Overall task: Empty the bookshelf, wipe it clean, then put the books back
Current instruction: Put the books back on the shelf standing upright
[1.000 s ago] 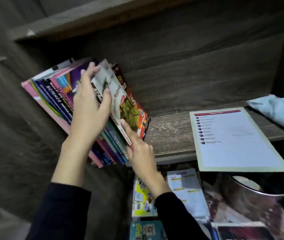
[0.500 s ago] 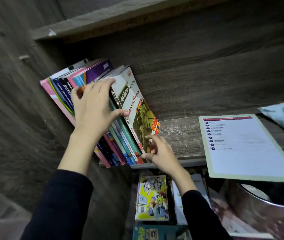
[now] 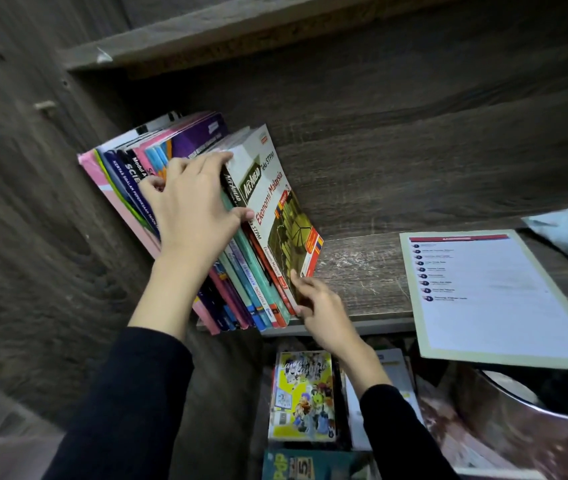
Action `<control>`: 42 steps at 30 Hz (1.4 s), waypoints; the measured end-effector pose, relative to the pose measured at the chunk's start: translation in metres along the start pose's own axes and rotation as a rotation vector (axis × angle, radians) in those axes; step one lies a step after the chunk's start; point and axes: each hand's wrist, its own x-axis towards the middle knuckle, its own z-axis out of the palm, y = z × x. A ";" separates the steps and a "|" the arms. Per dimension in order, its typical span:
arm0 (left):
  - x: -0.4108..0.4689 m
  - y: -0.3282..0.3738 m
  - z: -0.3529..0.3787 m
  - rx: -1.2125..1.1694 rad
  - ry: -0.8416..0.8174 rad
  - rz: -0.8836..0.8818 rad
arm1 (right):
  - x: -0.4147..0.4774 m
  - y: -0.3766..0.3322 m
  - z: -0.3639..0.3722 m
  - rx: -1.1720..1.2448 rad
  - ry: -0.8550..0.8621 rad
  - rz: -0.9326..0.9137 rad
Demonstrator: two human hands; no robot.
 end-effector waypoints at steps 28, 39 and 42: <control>-0.047 0.036 0.022 -0.112 0.072 -0.148 | -0.006 0.001 -0.022 -0.008 0.244 -0.044; -0.118 0.147 0.078 -0.595 -0.814 -0.427 | -0.063 0.055 -0.162 -0.510 0.850 0.244; -0.126 0.164 0.101 -0.652 -1.004 -0.464 | -0.084 0.071 -0.186 -0.557 0.808 0.544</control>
